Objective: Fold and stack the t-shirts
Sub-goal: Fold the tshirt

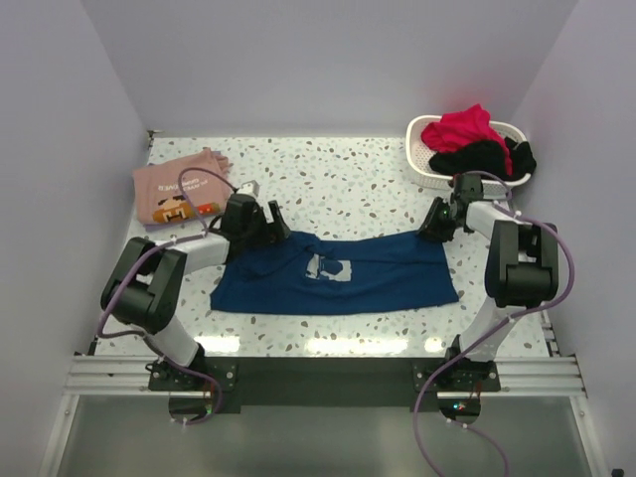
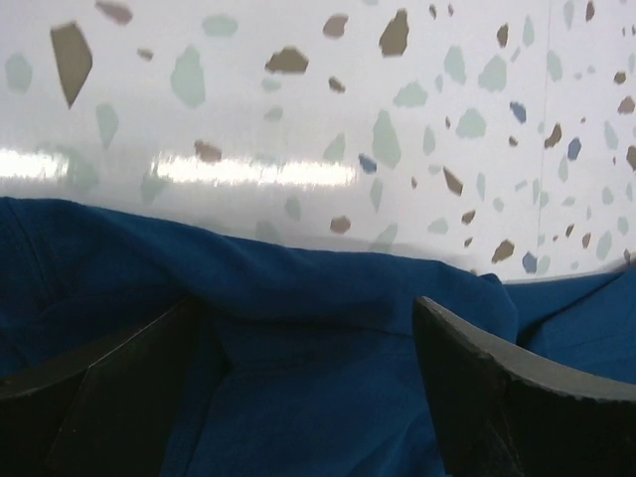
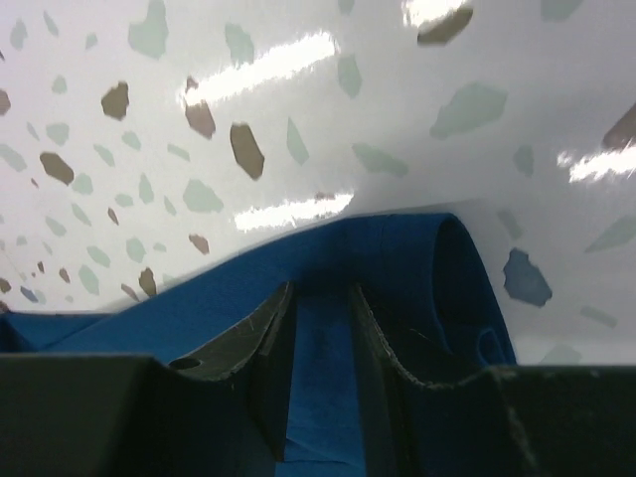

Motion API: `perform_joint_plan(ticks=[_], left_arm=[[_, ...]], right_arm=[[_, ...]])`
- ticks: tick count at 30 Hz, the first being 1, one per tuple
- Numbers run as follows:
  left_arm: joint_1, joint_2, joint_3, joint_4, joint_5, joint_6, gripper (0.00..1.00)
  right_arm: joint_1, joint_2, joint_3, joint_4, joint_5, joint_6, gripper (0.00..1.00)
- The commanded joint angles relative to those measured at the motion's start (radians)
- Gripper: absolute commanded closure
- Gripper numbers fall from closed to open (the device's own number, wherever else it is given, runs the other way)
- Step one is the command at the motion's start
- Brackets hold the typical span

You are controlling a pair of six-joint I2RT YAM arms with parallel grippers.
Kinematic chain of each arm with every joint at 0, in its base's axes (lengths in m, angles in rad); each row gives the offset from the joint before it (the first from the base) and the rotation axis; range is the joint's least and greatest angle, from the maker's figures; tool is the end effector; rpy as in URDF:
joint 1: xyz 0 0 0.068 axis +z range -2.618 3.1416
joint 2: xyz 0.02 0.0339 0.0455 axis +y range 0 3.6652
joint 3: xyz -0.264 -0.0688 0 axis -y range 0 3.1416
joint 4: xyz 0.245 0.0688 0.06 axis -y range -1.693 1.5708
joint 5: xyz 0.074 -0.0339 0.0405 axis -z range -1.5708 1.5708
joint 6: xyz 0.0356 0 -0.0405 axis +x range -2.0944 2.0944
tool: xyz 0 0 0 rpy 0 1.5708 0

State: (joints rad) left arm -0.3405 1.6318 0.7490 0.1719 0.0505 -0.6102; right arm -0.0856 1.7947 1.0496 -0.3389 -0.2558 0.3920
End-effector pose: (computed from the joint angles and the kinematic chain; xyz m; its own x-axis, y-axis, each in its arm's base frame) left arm 0.3020 -0.1089 0.1544 -0.7158 -0.3535 -0.6021 -0.0496 0.8859 -0.4612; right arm 0.3496 -0.0210 0.1530 -0.8273 0.4420 -0.3469 0.3039 0.8713 0.3854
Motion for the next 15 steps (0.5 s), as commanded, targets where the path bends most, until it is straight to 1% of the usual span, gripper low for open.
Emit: perform_joint_plan(ticks=[1,4,7,11,14,15], left_arm=[[0.011,0.107,0.111,-0.023,-0.044,0.049,0.06],[0.011,0.154,0.191,-0.037,-0.04,0.075,0.06],[0.008,0.154,0.23,-0.034,-0.015,0.101,0.06],[0.009,0.109,0.222,-0.041,-0.012,0.119,0.07],[0.009,0.079,0.202,-0.054,-0.014,0.128,0.11],[0.009,0.074,0.197,-0.057,-0.009,0.132,0.15]], right_arm=[[-0.002,0.078,0.071,-0.051,0.154,-0.036,0.67],[-0.002,0.095,0.131,-0.074,0.152,-0.042,0.67],[-0.002,0.091,0.161,-0.083,0.13,-0.045,0.66],[0.0,0.037,0.165,-0.08,0.084,-0.045,0.65],[0.001,-0.018,0.159,-0.091,0.063,-0.047,0.64],[0.001,-0.032,0.155,-0.095,0.055,-0.047,0.64]])
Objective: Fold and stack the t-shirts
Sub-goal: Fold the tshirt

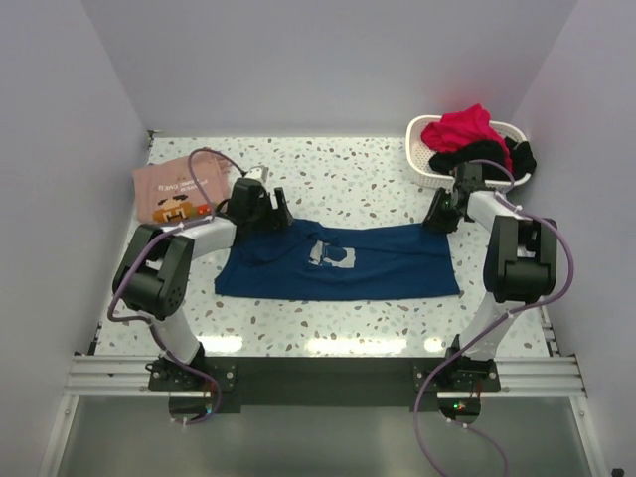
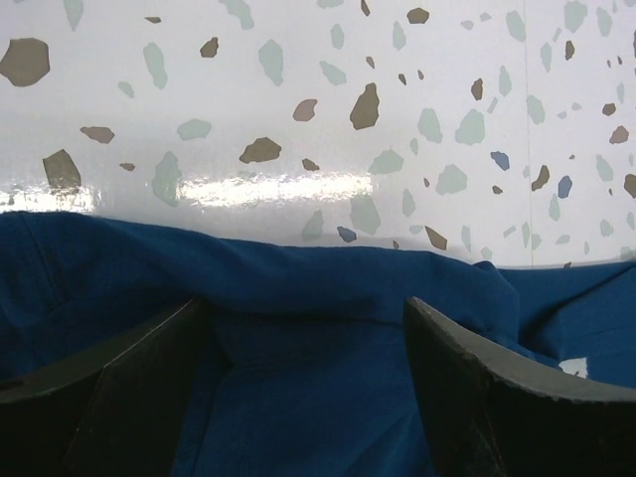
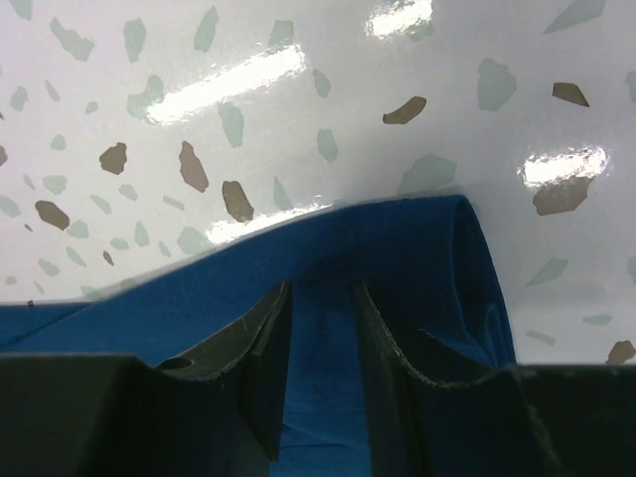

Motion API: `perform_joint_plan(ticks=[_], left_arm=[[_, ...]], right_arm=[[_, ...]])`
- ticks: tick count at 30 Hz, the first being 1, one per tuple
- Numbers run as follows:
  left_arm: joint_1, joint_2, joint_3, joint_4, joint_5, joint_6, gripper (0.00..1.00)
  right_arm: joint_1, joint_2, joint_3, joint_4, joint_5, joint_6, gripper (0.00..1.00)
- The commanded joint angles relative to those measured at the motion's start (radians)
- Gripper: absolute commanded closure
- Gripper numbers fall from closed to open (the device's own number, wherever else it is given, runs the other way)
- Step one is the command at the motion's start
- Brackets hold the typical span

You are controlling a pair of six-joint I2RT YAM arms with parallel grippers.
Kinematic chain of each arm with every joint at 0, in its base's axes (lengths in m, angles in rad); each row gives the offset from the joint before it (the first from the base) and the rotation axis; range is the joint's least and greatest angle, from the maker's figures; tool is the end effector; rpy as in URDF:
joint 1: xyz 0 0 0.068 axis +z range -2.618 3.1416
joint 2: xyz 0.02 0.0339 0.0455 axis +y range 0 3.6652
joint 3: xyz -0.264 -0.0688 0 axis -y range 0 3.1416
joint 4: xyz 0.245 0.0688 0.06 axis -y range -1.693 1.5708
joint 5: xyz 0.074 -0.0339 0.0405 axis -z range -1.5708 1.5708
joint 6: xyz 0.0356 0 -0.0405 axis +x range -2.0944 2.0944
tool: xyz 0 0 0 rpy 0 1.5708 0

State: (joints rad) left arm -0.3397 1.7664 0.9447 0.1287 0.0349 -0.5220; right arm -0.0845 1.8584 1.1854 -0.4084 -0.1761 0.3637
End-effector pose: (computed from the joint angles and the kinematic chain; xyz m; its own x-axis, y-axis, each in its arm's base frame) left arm 0.3450 -0.1233 0.1639 -0.7008 -0.2809 -0.6558 0.0103 0.9152 -0.4029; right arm 0.3743 -0.0254 0.1646 -0.8216 0.4211 -0.3843 0.3138 0.8968 0.3117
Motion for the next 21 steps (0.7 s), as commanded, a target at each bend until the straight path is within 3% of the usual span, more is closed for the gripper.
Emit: perform_joint_plan(ticks=[1,4,8,21], left_arm=[[0.007,-0.065,-0.006,-0.015,0.014,0.046,0.16],[0.005,-0.064,-0.021,-0.018,0.014,0.051,0.2],[0.001,-0.05,-0.023,-0.026,0.01,0.054,0.32],[-0.03,-0.024,-0.009,-0.064,-0.058,0.042,0.41]], right_arm=[[0.002,-0.125,0.014,-0.029,-0.028,-0.02,0.64],[0.002,-0.168,-0.006,-0.043,-0.031,-0.022,0.64],[0.002,-0.241,-0.032,-0.063,-0.03,-0.026,0.64],[0.002,-0.34,-0.05,-0.121,-0.013,-0.048,0.63]])
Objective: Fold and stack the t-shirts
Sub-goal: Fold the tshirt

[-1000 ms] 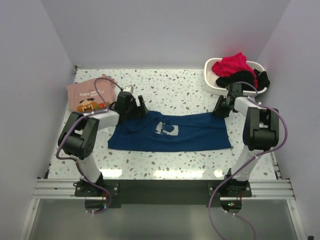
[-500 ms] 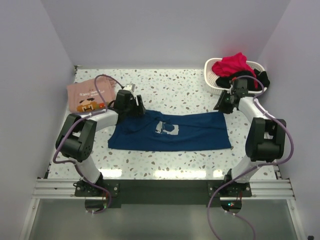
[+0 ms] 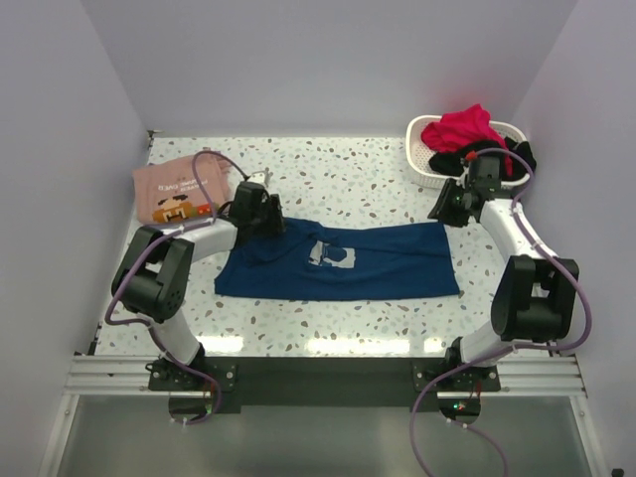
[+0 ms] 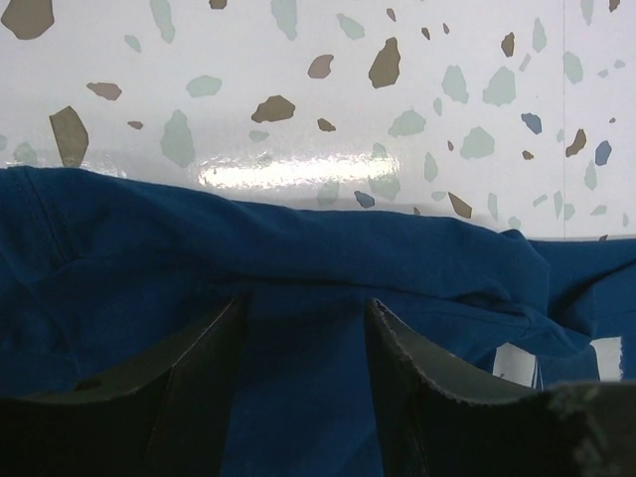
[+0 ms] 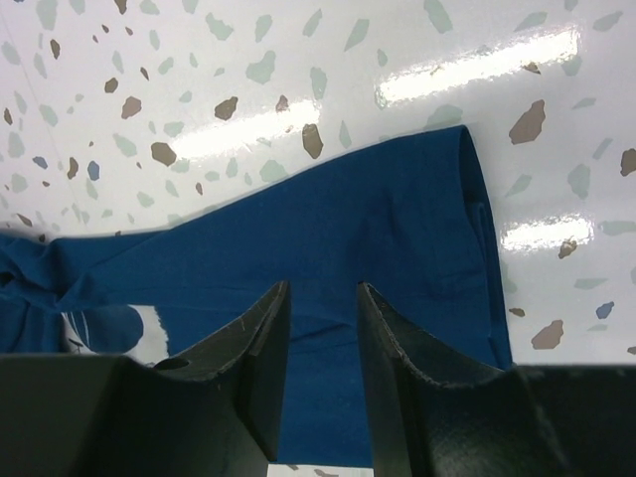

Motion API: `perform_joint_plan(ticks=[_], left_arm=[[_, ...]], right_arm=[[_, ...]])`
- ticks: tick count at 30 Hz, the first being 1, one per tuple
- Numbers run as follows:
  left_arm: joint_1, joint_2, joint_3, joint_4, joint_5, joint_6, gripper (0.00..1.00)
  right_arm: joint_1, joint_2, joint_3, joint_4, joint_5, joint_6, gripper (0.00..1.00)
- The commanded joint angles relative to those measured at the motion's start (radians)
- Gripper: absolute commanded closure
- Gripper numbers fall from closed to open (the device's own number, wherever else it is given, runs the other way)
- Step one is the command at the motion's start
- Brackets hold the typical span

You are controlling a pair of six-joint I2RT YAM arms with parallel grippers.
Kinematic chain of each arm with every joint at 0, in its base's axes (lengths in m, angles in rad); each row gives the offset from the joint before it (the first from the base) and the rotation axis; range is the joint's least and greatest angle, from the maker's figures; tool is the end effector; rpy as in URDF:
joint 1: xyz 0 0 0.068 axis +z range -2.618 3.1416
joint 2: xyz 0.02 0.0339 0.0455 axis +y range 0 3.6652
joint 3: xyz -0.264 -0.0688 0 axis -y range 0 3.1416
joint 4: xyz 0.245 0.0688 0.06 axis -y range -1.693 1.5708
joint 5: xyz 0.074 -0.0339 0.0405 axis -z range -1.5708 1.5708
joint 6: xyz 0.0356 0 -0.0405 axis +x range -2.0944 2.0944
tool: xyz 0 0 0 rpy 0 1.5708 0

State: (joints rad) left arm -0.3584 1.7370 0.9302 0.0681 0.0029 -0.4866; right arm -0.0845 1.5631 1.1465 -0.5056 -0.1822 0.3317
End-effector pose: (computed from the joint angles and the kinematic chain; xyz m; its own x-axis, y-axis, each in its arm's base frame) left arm 0.3348 -0.1255 0.1647 -0.7223 -0.2288 -0.6526 0.0170 0.9375 -0.3475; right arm 0.3315 -0.0216 0.2463 -0.7593 0.3857 -0.5241 0.2340 0.9134 0.3332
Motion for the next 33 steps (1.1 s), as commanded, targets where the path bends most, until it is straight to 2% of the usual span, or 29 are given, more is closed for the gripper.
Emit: perform_joint_plan(ticks=[1,2,4,5,7,8,9,14,21,33], left_arm=[[-0.017,0.007,0.006,0.001,-0.023,0.008,0.45],[-0.02,0.007,0.006,0.002,-0.024,0.009,0.56],[-0.03,0.006,0.007,-0.004,-0.032,0.011,0.68],[-0.031,0.004,0.009,-0.008,-0.037,0.013,0.77],[-0.034,-0.01,0.01,-0.027,-0.043,0.014,0.87],[-0.037,-0.031,0.009,-0.031,-0.046,0.014,0.97],[-0.039,-0.045,0.002,-0.036,-0.058,0.017,1.0],[-0.065,-0.134,-0.033,-0.054,-0.06,0.014,1.0],[-0.16,-0.269,-0.117,-0.103,-0.057,-0.038,1.0],[-0.27,-0.375,-0.232,-0.151,-0.058,-0.127,1.0]], right_arm=[[0.0,-0.052,-0.017,-0.024,-0.005,-0.019,0.63],[0.002,-0.055,-0.021,-0.024,-0.002,-0.02,0.63],[0.0,-0.057,-0.022,-0.03,0.003,-0.025,0.63],[0.002,-0.058,-0.022,-0.031,0.004,-0.025,0.63],[0.003,-0.066,-0.025,-0.034,0.007,-0.026,0.63],[0.002,-0.067,-0.025,-0.034,0.007,-0.028,0.63],[0.002,-0.071,-0.024,-0.037,0.007,-0.028,0.63],[0.002,-0.086,-0.024,-0.047,0.007,-0.031,0.63],[0.002,-0.106,-0.051,-0.056,0.012,-0.042,0.63],[0.002,-0.121,-0.108,-0.045,0.004,-0.049,0.63]])
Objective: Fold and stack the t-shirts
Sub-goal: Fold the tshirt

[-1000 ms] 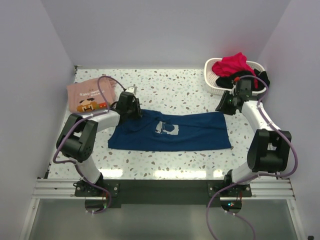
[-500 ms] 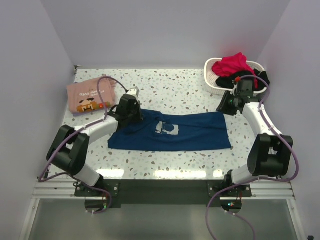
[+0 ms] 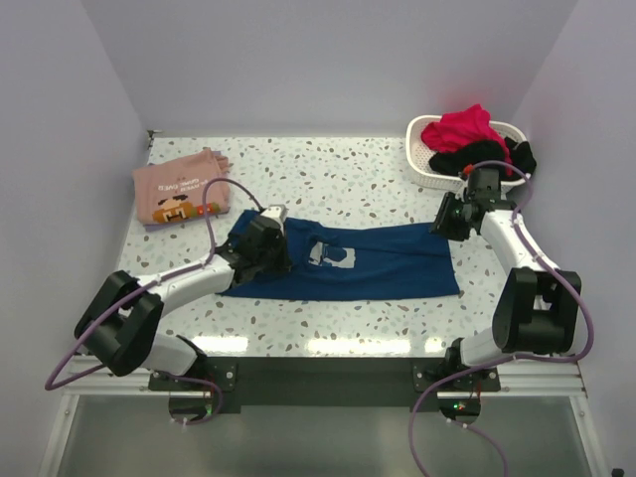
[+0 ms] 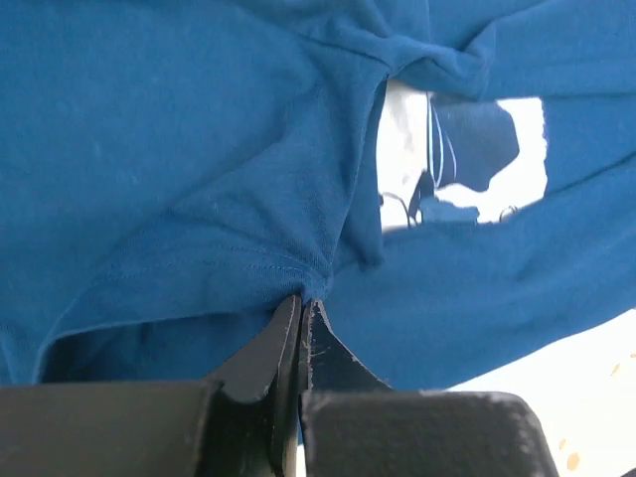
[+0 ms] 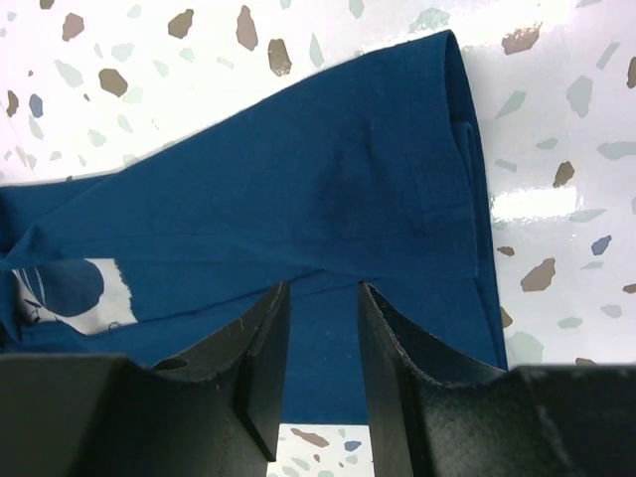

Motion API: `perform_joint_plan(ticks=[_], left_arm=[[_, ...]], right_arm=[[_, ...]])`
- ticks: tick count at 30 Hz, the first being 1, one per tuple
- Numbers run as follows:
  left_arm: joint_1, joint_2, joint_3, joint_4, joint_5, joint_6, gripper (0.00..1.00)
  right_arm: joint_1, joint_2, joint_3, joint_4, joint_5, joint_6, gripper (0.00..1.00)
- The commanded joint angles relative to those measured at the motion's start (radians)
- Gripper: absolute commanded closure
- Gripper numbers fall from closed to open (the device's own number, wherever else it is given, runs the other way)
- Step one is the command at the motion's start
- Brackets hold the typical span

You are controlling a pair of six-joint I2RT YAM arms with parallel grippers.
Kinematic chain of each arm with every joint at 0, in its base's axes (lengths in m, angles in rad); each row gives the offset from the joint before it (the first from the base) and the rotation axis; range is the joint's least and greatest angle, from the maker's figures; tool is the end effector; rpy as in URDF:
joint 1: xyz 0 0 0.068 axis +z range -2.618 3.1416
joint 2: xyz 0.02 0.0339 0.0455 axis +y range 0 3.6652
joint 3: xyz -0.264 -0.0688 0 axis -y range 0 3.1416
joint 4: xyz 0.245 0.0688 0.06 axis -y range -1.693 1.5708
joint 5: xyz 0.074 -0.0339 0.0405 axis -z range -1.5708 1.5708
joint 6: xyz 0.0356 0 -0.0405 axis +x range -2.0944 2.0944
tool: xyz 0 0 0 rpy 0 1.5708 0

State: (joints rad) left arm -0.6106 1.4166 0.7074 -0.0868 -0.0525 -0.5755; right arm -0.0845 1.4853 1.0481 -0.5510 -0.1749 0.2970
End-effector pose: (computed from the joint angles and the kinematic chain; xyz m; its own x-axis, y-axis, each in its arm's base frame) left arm 0.2314 -0.1596 0.1821 -0.7864 -0.1130 -0.6073 0.1365 0.9270 -0.3493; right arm 0.3043 -0.0196 0.2361 -0.7992 0.3569 -0.4836 0.2318 0.9254 0.3000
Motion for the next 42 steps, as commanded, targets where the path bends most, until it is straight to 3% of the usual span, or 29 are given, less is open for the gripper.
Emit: perform_joint_plan(ticks=[1,11,12,14,15,21,23,27,32,42], left_arm=[[-0.023,-0.056,-0.009,0.004,0.0,-0.038,1.0],[-0.089,-0.061,0.018,-0.019,0.043,-0.053,0.98],[-0.098,-0.065,0.02,-0.018,0.046,-0.053,0.78],[-0.11,-0.085,0.02,-0.014,0.092,-0.055,0.54],[-0.115,-0.093,0.021,-0.013,0.1,-0.055,0.36],[-0.112,-0.15,0.107,-0.088,0.037,-0.005,0.08],[-0.089,-0.119,0.156,-0.109,-0.027,0.029,0.05],[0.011,-0.013,0.213,-0.099,-0.023,0.055,0.04],[0.106,0.106,0.227,0.03,-0.024,0.077,0.04],[0.163,0.263,0.204,0.162,-0.027,0.049,0.03]], right_arm=[[0.002,-0.043,-0.01,0.0,-0.003,-0.015,0.63],[0.002,-0.039,-0.034,0.006,0.005,-0.022,0.62],[0.0,-0.03,-0.036,0.008,0.011,-0.024,0.62],[0.002,-0.023,-0.036,0.005,0.041,-0.032,0.62],[0.002,-0.017,-0.028,0.006,0.052,-0.035,0.62],[-0.006,0.023,0.024,-0.015,0.159,-0.047,0.59],[-0.011,0.044,0.029,-0.015,0.17,-0.048,0.57],[-0.012,0.081,0.017,0.002,0.172,-0.041,0.55],[-0.014,0.115,-0.005,0.025,0.199,-0.035,0.54],[-0.026,0.164,-0.022,0.052,0.229,-0.033,0.55]])
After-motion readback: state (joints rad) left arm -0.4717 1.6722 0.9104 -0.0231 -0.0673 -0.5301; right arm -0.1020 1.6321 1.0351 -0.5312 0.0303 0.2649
